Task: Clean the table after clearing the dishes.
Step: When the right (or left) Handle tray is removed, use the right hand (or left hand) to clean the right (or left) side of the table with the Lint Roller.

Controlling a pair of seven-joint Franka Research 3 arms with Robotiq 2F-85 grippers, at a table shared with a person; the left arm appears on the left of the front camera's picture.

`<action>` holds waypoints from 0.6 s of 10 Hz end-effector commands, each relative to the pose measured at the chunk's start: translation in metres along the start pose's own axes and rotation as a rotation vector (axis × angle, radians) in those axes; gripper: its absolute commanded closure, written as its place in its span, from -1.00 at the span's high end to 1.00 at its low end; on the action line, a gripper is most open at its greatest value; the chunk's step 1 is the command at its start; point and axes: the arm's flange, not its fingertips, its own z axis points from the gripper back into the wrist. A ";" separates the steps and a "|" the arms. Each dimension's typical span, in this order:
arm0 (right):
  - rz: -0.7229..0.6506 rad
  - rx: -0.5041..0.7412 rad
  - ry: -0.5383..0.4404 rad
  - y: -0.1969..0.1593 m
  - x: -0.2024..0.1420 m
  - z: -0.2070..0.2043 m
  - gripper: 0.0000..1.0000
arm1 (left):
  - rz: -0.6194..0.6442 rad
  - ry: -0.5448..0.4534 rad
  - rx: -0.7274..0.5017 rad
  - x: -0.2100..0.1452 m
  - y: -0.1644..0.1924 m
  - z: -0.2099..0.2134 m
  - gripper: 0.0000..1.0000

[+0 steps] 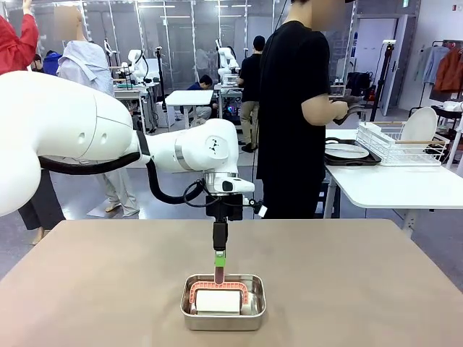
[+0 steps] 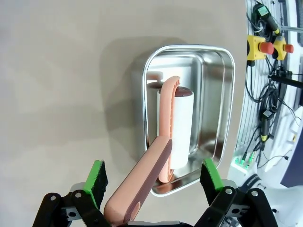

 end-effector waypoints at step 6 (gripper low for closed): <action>0.005 0.005 -0.013 0.001 0.001 0.000 1.00 | 0.030 0.020 0.003 -0.006 -0.001 0.004 0.20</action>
